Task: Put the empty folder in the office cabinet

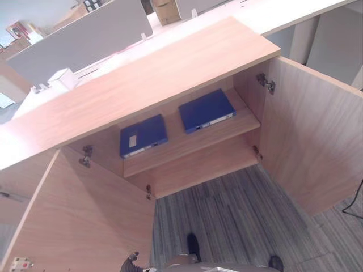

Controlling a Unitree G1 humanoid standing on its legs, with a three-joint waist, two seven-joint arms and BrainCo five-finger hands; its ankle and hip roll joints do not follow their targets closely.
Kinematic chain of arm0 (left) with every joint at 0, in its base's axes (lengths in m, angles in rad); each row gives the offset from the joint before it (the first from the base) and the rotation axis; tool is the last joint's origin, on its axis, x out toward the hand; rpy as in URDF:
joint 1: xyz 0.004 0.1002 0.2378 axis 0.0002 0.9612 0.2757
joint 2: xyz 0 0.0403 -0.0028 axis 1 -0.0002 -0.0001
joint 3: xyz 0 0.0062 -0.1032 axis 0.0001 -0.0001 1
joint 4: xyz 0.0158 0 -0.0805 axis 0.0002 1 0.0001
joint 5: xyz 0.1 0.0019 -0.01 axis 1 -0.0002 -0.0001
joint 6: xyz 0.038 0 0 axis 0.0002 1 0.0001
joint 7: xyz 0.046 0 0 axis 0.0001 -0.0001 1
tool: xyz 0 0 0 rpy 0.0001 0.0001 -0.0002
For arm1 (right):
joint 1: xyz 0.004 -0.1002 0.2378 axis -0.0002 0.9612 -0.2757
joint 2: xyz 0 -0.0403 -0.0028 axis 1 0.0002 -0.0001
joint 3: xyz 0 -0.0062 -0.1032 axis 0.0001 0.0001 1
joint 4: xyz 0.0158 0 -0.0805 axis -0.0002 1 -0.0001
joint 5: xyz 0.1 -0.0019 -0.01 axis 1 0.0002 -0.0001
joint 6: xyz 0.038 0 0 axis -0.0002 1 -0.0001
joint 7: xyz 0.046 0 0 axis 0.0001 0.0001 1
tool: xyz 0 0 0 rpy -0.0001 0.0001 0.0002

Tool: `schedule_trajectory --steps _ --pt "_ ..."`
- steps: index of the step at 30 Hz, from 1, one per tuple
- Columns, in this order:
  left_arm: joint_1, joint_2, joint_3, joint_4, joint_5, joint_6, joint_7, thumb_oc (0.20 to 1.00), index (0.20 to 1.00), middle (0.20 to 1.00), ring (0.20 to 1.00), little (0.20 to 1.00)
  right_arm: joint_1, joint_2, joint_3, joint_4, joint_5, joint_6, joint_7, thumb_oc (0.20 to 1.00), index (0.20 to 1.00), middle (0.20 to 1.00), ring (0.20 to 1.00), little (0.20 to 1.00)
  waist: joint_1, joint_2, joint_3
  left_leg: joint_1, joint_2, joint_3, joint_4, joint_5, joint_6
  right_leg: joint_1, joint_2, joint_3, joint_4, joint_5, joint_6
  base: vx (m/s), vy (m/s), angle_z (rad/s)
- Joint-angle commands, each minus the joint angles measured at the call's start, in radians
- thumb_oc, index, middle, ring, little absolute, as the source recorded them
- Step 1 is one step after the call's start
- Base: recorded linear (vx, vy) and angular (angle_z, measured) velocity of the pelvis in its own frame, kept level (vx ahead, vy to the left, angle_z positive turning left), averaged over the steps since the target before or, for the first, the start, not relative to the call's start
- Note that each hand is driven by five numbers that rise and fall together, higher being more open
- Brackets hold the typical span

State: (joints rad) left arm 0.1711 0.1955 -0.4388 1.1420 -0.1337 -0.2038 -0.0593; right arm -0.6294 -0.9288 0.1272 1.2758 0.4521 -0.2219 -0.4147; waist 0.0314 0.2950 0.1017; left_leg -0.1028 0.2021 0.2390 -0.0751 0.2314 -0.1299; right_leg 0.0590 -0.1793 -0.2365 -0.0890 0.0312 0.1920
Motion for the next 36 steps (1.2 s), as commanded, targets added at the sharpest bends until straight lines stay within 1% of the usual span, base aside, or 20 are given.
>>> schedule_trajectory --steps 1,4,8,9,11,12,13,14,15,16,20,21,22,25,28,30,31,33,35,36 --pt "-0.079 0.028 -0.031 0.051 0.005 -0.01 -0.008 1.0 1.0 1.0 1.0 1.0 -0.056 0.042 0.074 -0.071 -0.075 -0.025 0.128 1.0 1.0 1.0 1.0 1.0 0.024 -0.085 -0.008 0.012 0.035 0.012 -0.012 -0.022 -0.063 -0.024 0.019 -0.016 0.002 -0.029 -0.04 0.0 -0.027 -0.05" --pt "-0.084 0.027 -0.014 0.065 0.024 -0.009 -0.009 1.0 1.0 1.0 1.0 1.0 -0.028 0.068 0.13 -0.145 -0.061 -0.04 0.205 1.0 1.0 1.0 1.0 1.0 0.019 -0.09 -0.009 0.017 0.042 0.012 -0.012 -0.016 -0.067 -0.017 0.025 -0.016 0.002 -0.033 -0.047 0.01 -0.036 -0.05" --pt "-0.1 0.023 0.022 0.09 0.081 -0.006 -0.012 1.0 1.0 1.0 1.0 1.0 0.097 0.136 0.206 -0.336 -0.056 -0.079 0.323 1.0 1.0 1.0 1.0 1.0 0.012 -0.119 -0.013 0.03 0.058 0.013 -0.012 -0.019 -0.069 -0.009 0.036 -0.018 0.002 -0.037 -0.055 0.02 -0.057 -0.03" --pt "-0.1 0.023 0.022 0.09 0.081 -0.006 -0.012 1.0 1.0 1.0 1.0 1.0 0.097 0.136 0.206 -0.336 -0.056 -0.079 0.323 1.0 1.0 1.0 1.0 1.0 0.012 -0.119 -0.013 0.03 0.058 0.013 -0.012 -0.019 -0.069 -0.009 0.036 -0.018 0.002 -0.037 -0.055 0.01 -0.029 -0.04" --pt "-0.111 0.022 0.041 0.1 0.099 -0.004 -0.013 1.0 1.0 1.0 1.0 1.0 0.147 0.158 0.234 -0.402 -0.077 -0.088 0.35 1.0 1.0 1.0 1.0 1.0 0.009 -0.135 -0.016 0.036 0.063 0.014 -0.012 -0.024 -0.068 -0.005 0.038 -0.019 0.002 -0.037 -0.057 0.0 0.0 0.0" --pt "-0.111 0.022 0.041 0.1 0.099 -0.004 -0.013 1.0 1.0 1.0 1.0 1.0 0.147 0.158 0.234 -0.402 -0.077 -0.088 0.35 1.0 1.0 1.0 1.0 1.0 0.009 -0.135 -0.016 0.036 0.063 0.014 -0.012 -0.024 -0.068 -0.005 0.038 -0.019 0.002 -0.037 -0.057 0.04 -0.016 -0.02" --pt "-0.113 0.025 0.057 0.107 0.115 -0.005 -0.015 1.0 1.0 1.0 1.0 1.0 0.198 0.188 0.242 -0.459 -0.078 -0.095 0.378 1.0 1.0 1.0 1.0 1.0 0.008 -0.148 -0.02 0.043 0.067 0.013 -0.012 -0.03 -0.068 -0.001 0.039 -0.02 0.002 -0.036 -0.058 0.0 0.0 0.0" --pt "-0.113 0.025 0.057 0.107 0.115 -0.005 -0.015 1.0 1.0 1.0 1.0 1.0 0.198 0.188 0.242 -0.459 -0.078 -0.095 0.378 1.0 1.0 1.0 1.0 1.0 0.008 -0.148 -0.02 0.043 0.067 0.013 -0.012 -0.03 -0.068 -0.001 0.039 -0.02 0.002 -0.036 -0.058 0.04 -0.01 -0.02" --pt "-0.112 0.026 0.067 0.11 0.122 -0.006 -0.018 1.0 1.0 1.0 1.0 1.0 0.232 0.202 0.252 -0.496 -0.092 -0.095 0.388 1.0 1.0 1.0 1.0 1.0 0.007 -0.157 -0.023 0.047 0.069 0.013 -0.012 -0.034 -0.067 0.0 0.039 -0.021 0.002 -0.034 -0.057 0.05 0.026 0.0" --pt "-0.11 0.032 0.095 0.11 0.132 -0.006 -0.019 1.0 1.0 1.0 1.0 1.0 0.311 0.245 0.288 -0.598 -0.102 -0.1 0.43 1.0 1.0 1.0 1.0 1.0 0.005 -0.176 -0.027 0.055 0.071 0.013 -0.012 -0.043 -0.065 0.002 0.038 -0.02 0.002 -0.03 -0.058 0.07 0.037 0.01" --pt "-0.105 0.04 0.121 0.108 0.142 -0.01 -0.016 1.0 1.0 1.0 1.0 1.0 0.388 0.291 0.341 -0.691 -0.124 -0.101 0.473 1.0 1.0 1.0 1.0 1.0 0.008 -0.199 -0.033 0.063 0.07 0.012 -0.012 -0.055 -0.061 0.004 0.035 -0.019 0.002 -0.024 -0.055 0.04 0.034 0.03" --pt "-0.105 0.04 0.121 0.108 0.142 -0.01 -0.016 1.0 1.0 1.0 1.0 1.0 0.388 0.291 0.341 -0.691 -0.124 -0.101 0.473 1.0 1.0 1.0 1.0 1.0 0.008 -0.199 -0.033 0.063 0.07 0.012 -0.012 -0.055 -0.061 0.004 0.035 -0.019 0.002 -0.024 -0.055 0.05 0.065 0.03" --pt "-0.103 0.046 0.135 0.101 0.147 -0.012 -0.012 1.0 1.0 1.0 1.0 1.0 0.427 0.313 0.382 -0.749 -0.144 -0.099 0.498 1.0 1.0 1.0 1.0 1.0 0.012 -0.215 -0.035 0.065 0.067 0.009 -0.012 -0.063 -0.058 0.005 0.031 -0.021 0.002 -0.02 -0.052 0.04 0.057 0.04" --pt "-0.103 0.056 0.146 0.09 0.14 -0.015 -0.004 1.0 1.0 1.0 1.0 1.0 0.448 0.358 0.432 -0.781 -0.165 -0.093 0.517 1.0 1.0 1.0 1.0 1.0 0.021 -0.237 -0.038 0.067 0.06 0.002 -0.012 -0.074 -0.052 0.008 0.021 -0.027 0.002 -0.015 -0.048 0.05 0.08 0.13" --pt "-0.115 0.073 0.15 0.061 0.118 -0.019 0.014 1.0 1.0 1.0 1.0 1.0 0.41 0.406 0.49 -0.785 -0.183 -0.089 0.518 1.0 1.0 1.0 1.0 1.0 0.05 -0.263 -0.04 0.059 0.046 -0.012 -0.012 -0.087 -0.043 0.008 0.008 -0.04 0.002 -0.008 -0.043 0.03 0.072 0.19" --pt "-0.117 0.079 0.149 0.051 0.114 -0.021 0.02 1.0 1.0 1.0 1.0 1.0 0.389 0.42 0.504 -0.779 -0.185 -0.086 0.515 1.0 1.0 1.0 1.0 1.0 0.059 -0.269 -0.041 0.057 0.041 -0.017 -0.012 -0.089 -0.04 0.008 0.005 -0.044 0.002 -0.006 -0.041 0.02 0.036 0.26" --pt "-0.127 0.091 0.149 0.032 0.098 -0.021 0.036 1.0 1.0 1.0 1.0 1.0 0.333 0.464 0.525 -0.75 -0.186 -0.081 0.5 1.0 1.0 1.0 1.0 1.0 0.081 -0.28 -0.039 0.051 0.033 -0.026 -0.012 -0.092 -0.036 0.008 -0.001 -0.051 0.002 -0.002 -0.039 0.02 0.038 0.22" --pt "-0.143 0.106 0.153 0.017 0.08 -0.021 0.059 1.0 1.0 1.0 1.0 1.0 0.274 0.519 0.535 -0.697 -0.182 -0.077 0.474 1.0 1.0 1.0 1.0 1.0 0.104 -0.29 -0.04 0.047 0.026 -0.035 -0.012 -0.093 -0.031 0.009 -0.007 -0.059 0.002 0.0 -0.038 0.01 0.016 0.14" --pt "-0.163 0.118 0.157 0.011 0.062 -0.022 0.086 1.0 1.0 1.0 1.0 1.0 0.226 0.579 0.53 -0.61 -0.174 -0.071 0.44 1.0 1.0 1.0 1.0 1.0 0.123 -0.298 -0.046 0.047 0.022 -0.04 -0.012 -0.093 -0.029 0.012 -0.008 -0.063 0.002 0.002 -0.039 0.01 -0.002 0.22" --pt "-0.163 0.118 0.157 0.011 0.062 -0.022 0.086 1.0 1.0 1.0 1.0 1.0 0.226 0.579 0.53 -0.61 -0.174 -0.071 0.44 1.0 1.0 1.0 1.0 1.0 0.123 -0.298 -0.046 0.047 0.022 -0.04 -0.012 -0.093 -0.029 0.012 -0.008 -0.063 0.002 0.002 -0.039 0.0 -0.019 0.11"
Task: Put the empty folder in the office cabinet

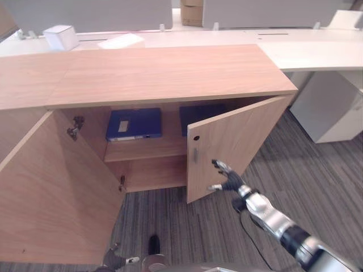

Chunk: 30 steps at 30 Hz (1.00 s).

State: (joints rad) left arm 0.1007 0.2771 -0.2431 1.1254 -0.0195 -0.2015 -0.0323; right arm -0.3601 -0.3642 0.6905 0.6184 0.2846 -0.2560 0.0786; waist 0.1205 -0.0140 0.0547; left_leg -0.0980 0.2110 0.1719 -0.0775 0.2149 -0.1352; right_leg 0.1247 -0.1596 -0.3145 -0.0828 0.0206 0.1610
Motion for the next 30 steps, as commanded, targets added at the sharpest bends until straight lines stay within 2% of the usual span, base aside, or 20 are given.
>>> schedule_trajectory --steps 1,3,6,7,9,12,13,14,15,16,18,19,20,21,25,28,30 --pt "-0.105 0.043 -0.037 0.027 -0.058 -0.023 0.072 1.0 1.0 1.0 1.0 1.0 -0.057 0.039 -0.037 0.084 -0.006 -0.037 -0.07 1.0 1.0 1.0 1.0 1.0 0.041 0.008 -0.001 0.043 0.012 0.026 -0.01 -0.075 -0.024 -0.052 -0.028 0.014 -0.004 0.013 -0.009 0.0 -0.031 0.06" --pt "-0.133 0.07 -0.014 0.019 -0.079 -0.023 0.104 1.0 1.0 1.0 1.0 1.0 -0.059 0.072 -0.051 0.138 0.0 -0.033 -0.096 1.0 1.0 1.0 1.0 1.0 0.051 0.004 -0.006 0.048 0.015 0.023 -0.01 -0.073 -0.025 -0.046 -0.025 0.014 -0.004 0.011 -0.012 -0.01 -0.058 0.09" --pt "-0.174 0.149 0.062 0.015 -0.108 -0.018 0.138 1.0 1.0 1.0 1.0 1.0 -0.006 0.073 -0.063 0.154 -0.016 -0.024 -0.099 1.0 1.0 1.0 1.0 1.0 0.055 0.005 -0.016 0.058 0.027 0.017 -0.01 -0.06 -0.032 -0.028 -0.009 0.007 -0.004 -0.003 -0.023 -0.02 -0.11 0.12" --pt "-0.179 0.199 0.105 -0.004 -0.106 -0.022 0.156 1.0 1.0 1.0 1.0 1.0 0.039 0.063 -0.073 0.157 -0.045 -0.02 -0.1 1.0 1.0 1.0 1.0 1.0 0.056 0.01 -0.019 0.055 0.04 0.013 -0.008 -0.04 -0.042 -0.014 0.006 -0.002 -0.004 -0.021 -0.031 -0.03 -0.122 0.08" --pt "-0.174 0.215 0.125 -0.018 -0.107 -0.025 0.164 1.0 1.0 1.0 1.0 1.0 0.063 0.059 -0.08 0.156 -0.057 -0.019 -0.102 1.0 1.0 1.0 1.0 1.0 0.057 0.014 -0.016 0.047 0.048 0.006 -0.004 -0.023 -0.052 -0.008 0.016 -0.008 -0.004 -0.031 -0.037 -0.06 -0.097 0.11" --pt "-0.121 0.268 0.231 -0.096 -0.114 -0.044 0.206 1.0 1.0 1.0 1.0 1.0 0.129 0.033 -0.118 0.163 -0.095 -0.022 -0.108 1.0 1.0 1.0 1.0 1.0 0.074 0.019 0.005 0.008 0.073 -0.015 0.003 0.025 -0.08 -0.003 0.043 -0.033 -0.004 -0.053 -0.048 -0.13 -0.11 0.13" --pt "-0.047 0.298 0.271 -0.321 -0.18 -0.214 0.199 1.0 1.0 1.0 1.0 1.0 0.164 0.019 -0.147 0.162 -0.097 -0.03 -0.123 1.0 1.0 1.0 1.0 1.0 0.097 0.015 0.013 0.001 0.075 -0.032 0.005 0.027 -0.088 0.003 0.046 -0.045 -0.004 -0.057 -0.049 -0.16 -0.1 0.02" --pt "0.037 0.263 0.312 -0.188 -0.024 -0.049 0.264 1.0 1.0 1.0 1.0 1.0 0.197 -0.008 -0.176 0.13 -0.103 -0.04 -0.107 1.0 1.0 1.0 1.0 1.0 0.111 0.011 0.023 -0.001 0.077 -0.037 0.01 0.025 -0.082 0.003 0.048 -0.06 -0.004 -0.056 -0.048 -0.15 -0.079 0.04" --pt "0.097 0.244 0.322 -0.267 0.024 -0.06 0.271 1.0 1.0 1.0 1.0 1.0 0.238 -0.015 -0.207 0.132 -0.119 -0.041 -0.122 1.0 1.0 1.0 1.0 1.0 0.124 0.009 0.031 0.004 0.081 -0.035 0.015 0.018 -0.078 0.008 0.044 -0.08 -0.004 -0.056 -0.049 -0.17 -0.038 0.21" --pt "0.154 0.209 0.344 -0.323 0.011 -0.055 0.256 1.0 1.0 1.0 1.0 1.0 0.255 -0.024 -0.222 0.155 -0.123 -0.052 -0.121 1.0 1.0 1.0 1.0 1.0 0.13 0.005 0.04 0.006 0.084 -0.033 0.033 0.008 -0.069 0.006 0.037 -0.095 -0.004 -0.048 -0.051 -0.18 -0.016 0.39" --pt "0.185 0.183 0.363 -0.345 0.011 -0.071 0.259 1.0 1.0 1.0 1.0 1.0 0.273 -0.029 -0.238 0.184 -0.129 -0.045 -0.119 1.0 1.0 1.0 1.0 1.0 0.131 0.0 0.048 0.013 0.087 -0.03 0.054 -0.013 -0.058 -0.001 0.028 -0.11 -0.001 -0.041 -0.051 -0.15 0.002 0.53" --pt "0.163 0.179 0.374 -0.304 0.002 -0.081 0.267 1.0 1.0 1.0 1.0 1.0 0.295 -0.028 -0.261 0.229 -0.131 -0.036 -0.122 1.0 1.0 1.0 1.0 1.0 0.124 -0.008 0.054 0.031 0.083 -0.041 0.08 -0.059 -0.049 -0.012 0.012 -0.13 0.007 -0.032 -0.051 -0.1 0.013 0.53" --pt "0.163 0.179 0.374 -0.304 0.002 -0.081 0.267 1.0 1.0 1.0 1.0 1.0 0.295 -0.028 -0.261 0.229 -0.131 -0.036 -0.122 1.0 1.0 1.0 1.0 1.0 0.124 -0.008 0.054 0.031 0.083 -0.041 0.08 -0.059 -0.049 -0.012 0.012 -0.13 0.007 -0.032 -0.051 -0.16 0.062 0.68" --pt "0.171 0.166 0.371 -0.324 0.007 -0.08 0.269 1.0 1.0 1.0 1.0 1.0 0.319 -0.034 -0.271 0.244 -0.139 -0.03 -0.113 1.0 1.0 1.0 1.0 1.0 0.113 -0.006 0.049 0.056 0.076 -0.056 0.089 -0.098 -0.049 -0.025 0.0 -0.144 0.01 -0.022 -0.046 -0.07 0.049 0.16" --pt "0.17 0.14 0.366 -0.295 -0.037 -0.09 0.27 1.0 1.0 1.0 1.0 1.0 0.349 -0.029 -0.303 0.266 -0.125 -0.02 -0.114 1.0 1.0 1.0 1.0 1.0 0.098 -0.004 0.035 0.074 0.063 -0.061 0.052 -0.096 -0.051 -0.036 -0.012 -0.171 0.01 -0.006 -0.038 -0.04 0.116 0.69" --pt "0.183 0.139 0.394 -0.287 -0.072 -0.098 0.277 1.0 1.0 1.0 1.0 1.0 0.384 -0.017 -0.325 0.289 -0.118 -0.019 -0.118 1.0 1.0 1.0 1.0 1.0 0.112 -0.017 0.029 0.083 0.054 -0.054 0.023 -0.097 -0.049 -0.027 -0.023 -0.186 0.008 0.004 -0.028 0.03 0.101 0.64" --pt "0.173 0.176 0.43 -0.272 -0.087 -0.109 0.304 1.0 1.0 1.0 1.0 1.0 0.408 -0.005 -0.333 0.29 -0.112 -0.02 -0.116 1.0 1.0 1.0 1.0 1.0 0.123 -0.04 0.032 0.082 0.043 -0.058 0.017 -0.106 -0.045 -0.021 -0.038 -0.192 0.01 0.013 -0.017 0.02 0.103 0.08"
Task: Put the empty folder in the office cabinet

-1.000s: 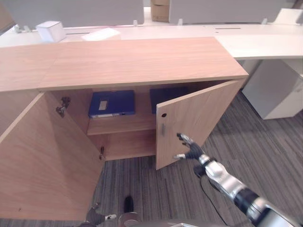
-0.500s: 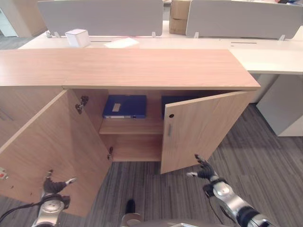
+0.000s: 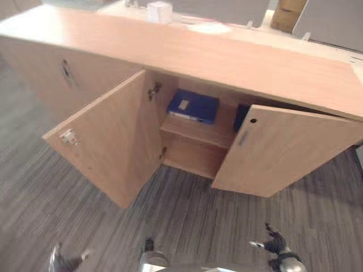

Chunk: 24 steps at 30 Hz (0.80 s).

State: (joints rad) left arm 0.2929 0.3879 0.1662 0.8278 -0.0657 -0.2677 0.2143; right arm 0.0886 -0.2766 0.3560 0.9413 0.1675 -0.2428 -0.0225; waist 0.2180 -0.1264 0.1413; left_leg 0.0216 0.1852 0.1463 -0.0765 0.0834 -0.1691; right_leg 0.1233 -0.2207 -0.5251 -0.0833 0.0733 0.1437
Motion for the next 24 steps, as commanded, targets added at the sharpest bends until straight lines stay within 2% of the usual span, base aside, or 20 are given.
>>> schedule_trajectory --steps 1,5,7,10,11,12,13,19,20,24 --pt "-0.019 0.065 0.021 0.026 -0.041 -0.043 0.058 1.0 1.0 1.0 1.0 1.0 -0.041 -0.092 0.002 -0.033 0.005 -0.033 -0.015 1.0 1.0 1.0 1.0 1.0 0.025 0.073 -0.055 -0.037 0.069 -0.032 0.016 0.025 -0.012 -0.019 0.024 0.019 0.01 -0.04 0.001 0.01 0.112 0.08" --pt "-0.042 0.158 0.082 0.021 -0.038 -0.049 0.095 1.0 1.0 1.0 1.0 1.0 -0.024 -0.08 0.001 -0.044 0.011 -0.036 -0.012 1.0 1.0 1.0 1.0 1.0 0.028 0.038 -0.041 -0.043 0.048 -0.028 0.014 0.01 -0.003 -0.034 0.001 0.027 0.013 -0.017 0.019 -0.01 0.1 0.08" --pt "-0.077 0.219 0.101 0.048 -0.032 -0.053 0.116 1.0 1.0 1.0 1.0 1.0 -0.019 -0.07 0.011 -0.058 0.015 -0.042 -0.015 1.0 1.0 1.0 1.0 1.0 0.018 0.01 -0.033 -0.041 0.035 -0.018 0.011 -0.002 0.005 -0.048 -0.009 0.044 0.014 0.001 0.031 -0.02 0.114 -0.07" --pt "-0.077 0.22 0.101 0.049 -0.033 -0.053 0.116 1.0 1.0 1.0 1.0 1.0 -0.02 -0.069 0.011 -0.058 0.015 -0.042 -0.015 1.0 1.0 1.0 1.0 1.0 0.019 0.009 -0.032 -0.041 0.034 -0.017 0.011 -0.002 0.006 -0.049 -0.01 0.045 0.014 0.001 0.031 -0.01 0.032 -0.09" --pt "-0.087 0.238 0.103 0.05 -0.026 -0.054 0.122 1.0 1.0 1.0 1.0 1.0 -0.02 -0.065 0.013 -0.061 0.016 -0.043 -0.018 1.0 1.0 1.0 1.0 1.0 0.013 -0.002 -0.028 -0.04 0.028 -0.011 0.009 -0.008 0.01 -0.056 -0.015 0.053 0.014 0.008 0.037 -0.04 0.119 -0.19" --pt "-0.111 0.284 0.109 0.057 -0.01 -0.053 0.128 1.0 1.0 1.0 1.0 1.0 -0.019 -0.05 0.015 -0.063 0.02 -0.045 -0.023 1.0 1.0 1.0 1.0 1.0 -0.004 -0.03 -0.024 -0.039 0.011 0.004 0.003 -0.016 0.021 -0.077 -0.028 0.077 0.013 0.029 0.049 -0.06 0.173 -0.19" --pt "-0.124 0.312 0.108 0.064 -0.002 -0.053 0.124 1.0 1.0 1.0 1.0 1.0 -0.016 -0.043 0.016 -0.062 0.023 -0.045 -0.025 1.0 1.0 1.0 1.0 1.0 -0.019 -0.043 -0.02 -0.037 0.002 0.016 0.0 -0.022 0.028 -0.09 -0.033 0.094 0.013 0.041 0.054 -0.05 0.172 -0.18" --pt "-0.153 0.357 0.098 0.09 0.007 -0.054 0.11 1.0 1.0 1.0 1.0 1.0 -0.007 -0.026 0.011 -0.058 0.035 -0.045 -0.029 1.0 1.0 1.0 1.0 1.0 -0.048 -0.068 -0.012 -0.022 -0.013 0.046 -0.003 -0.038 0.041 -0.111 -0.042 0.128 0.014 0.064 0.067 -0.01 0.064 -0.3" --pt "-0.172 0.383 0.095 0.106 0.003 -0.052 0.103 1.0 1.0 1.0 1.0 1.0 0.003 -0.021 0.005 -0.066 0.043 -0.046 -0.028 1.0 1.0 1.0 1.0 1.0 -0.063 -0.084 -0.006 -0.017 -0.019 0.059 -0.004 -0.046 0.046 -0.12 -0.046 0.145 0.015 0.076 0.073 -0.01 0.066 -0.13" --pt "-0.221 0.434 0.079 0.13 0.007 -0.045 0.097 1.0 1.0 1.0 1.0 1.0 0.029 -0.013 -0.003 -0.074 0.055 -0.049 -0.027 1.0 1.0 1.0 1.0 1.0 -0.094 -0.109 0.006 -0.005 -0.031 0.084 -0.006 -0.06 0.055 -0.139 -0.051 0.18 0.015 0.098 0.084 -0.01 0.064 -0.22"
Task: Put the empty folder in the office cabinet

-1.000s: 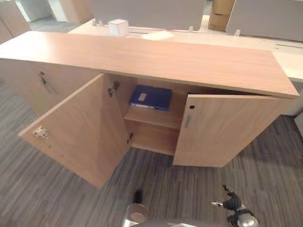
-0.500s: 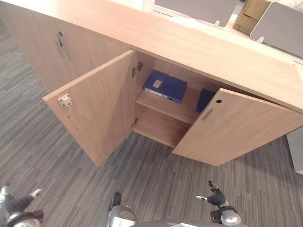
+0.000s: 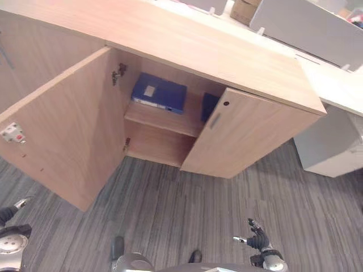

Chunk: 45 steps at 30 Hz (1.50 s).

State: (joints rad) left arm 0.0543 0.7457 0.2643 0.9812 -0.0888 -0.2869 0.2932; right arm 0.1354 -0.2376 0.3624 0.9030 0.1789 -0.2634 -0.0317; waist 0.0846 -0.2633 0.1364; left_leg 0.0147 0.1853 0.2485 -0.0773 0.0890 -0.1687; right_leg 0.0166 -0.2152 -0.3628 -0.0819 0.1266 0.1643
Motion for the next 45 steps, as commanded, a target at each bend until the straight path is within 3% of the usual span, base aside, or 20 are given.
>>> schedule_trajectory --steps 1,4,10,13,20,29,39,45 --pt "0.017 0.076 -0.019 -0.024 0.03 -0.026 0.019 1.0 1.0 1.0 1.0 1.0 -0.018 -0.052 -0.009 -0.036 0.044 -0.029 -0.018 1.0 1.0 1.0 1.0 1.0 0.04 0.027 0.01 0.002 -0.031 -0.018 -0.005 -0.065 0.055 -0.033 -0.057 0.018 0.014 0.044 0.063 -0.04 0.074 -0.11" --pt "-0.001 0.097 -0.034 -0.115 0.047 -0.021 0.018 1.0 1.0 1.0 1.0 1.0 -0.01 -0.037 -0.029 -0.014 0.055 -0.025 -0.023 1.0 1.0 1.0 1.0 1.0 0.026 0.016 0.024 0.0 -0.037 -0.009 -0.005 -0.069 0.06 -0.048 -0.062 0.031 0.016 0.06 0.068 -0.03 0.037 -0.1" --pt "-0.089 0.096 -0.144 -0.088 0.064 -0.022 -0.028 1.0 1.0 1.0 1.0 1.0 -0.011 -0.028 -0.013 -0.028 0.057 -0.018 -0.019 1.0 1.0 1.0 1.0 1.0 -0.032 -0.007 0.018 0.019 -0.05 0.032 -0.009 -0.084 0.07 -0.073 -0.066 0.083 0.019 0.086 0.078 0.0 0.052 -0.23" --pt "-0.077 0.04 -0.192 -0.061 0.075 -0.023 -0.065 1.0 1.0 1.0 1.0 1.0 -0.014 -0.033 -0.008 -0.046 0.047 -0.015 -0.012 1.0 1.0 1.0 1.0 1.0 -0.057 0.001 0.016 0.033 -0.054 0.054 -0.009 -0.091 0.073 -0.084 -0.067 0.105 0.02 0.092 0.079 0.01 0.043 -0.16" --pt "-0.063 -0.174 -0.309 0.051 0.078 -0.017 -0.116 1.0 1.0 1.0 1.0 1.0 -0.004 -0.043 -0.01 -0.042 0.015 -0.001 -0.001 1.0 1.0 1.0 1.0 1.0 -0.098 0.042 0.005 0.071 -0.062 0.091 -0.009 -0.104 0.077 -0.089 -0.067 0.137 0.016 0.083 0.07 0.03 0.027 -0.24" --pt "-0.095 -0.267 -0.375 0.106 0.048 -0.011 -0.137 1.0 1.0 1.0 1.0 1.0 -0.003 -0.065 0.002 -0.059 -0.012 0.0 -0.006 1.0 1.0 1.0 1.0 1.0 -0.144 0.077 -0.028 0.099 -0.039 0.129 -0.01 -0.105 0.064 -0.093 -0.038 0.173 0.006 0.064 0.057 0.06 -0.034 -0.17" --pt "-0.205 -0.249 -0.365 0.175 -0.019 0.017 -0.124 1.0 1.0 1.0 1.0 1.0 0.013 -0.105 0.004 -0.068 -0.04 0.007 -0.012 1.0 1.0 1.0 1.0 1.0 -0.207 0.11 -0.076 0.124 -0.01 0.171 -0.01 -0.107 0.044 -0.097 -0.001 0.213 0.0 0.049 0.049 0.07 -0.031 -0.21" --pt "-0.343 -0.14 -0.338 0.258 -0.058 0.046 -0.123 1.0 1.0 1.0 1.0 1.0 0.048 -0.152 -0.008 -0.103 -0.045 0.003 -0.011 1.0 1.0 1.0 1.0 1.0 -0.251 0.139 -0.119 0.121 0.003 0.17 -0.01 -0.098 0.027 -0.09 0.012 0.209 -0.001 0.037 0.042 0.07 -0.02 -0.08"
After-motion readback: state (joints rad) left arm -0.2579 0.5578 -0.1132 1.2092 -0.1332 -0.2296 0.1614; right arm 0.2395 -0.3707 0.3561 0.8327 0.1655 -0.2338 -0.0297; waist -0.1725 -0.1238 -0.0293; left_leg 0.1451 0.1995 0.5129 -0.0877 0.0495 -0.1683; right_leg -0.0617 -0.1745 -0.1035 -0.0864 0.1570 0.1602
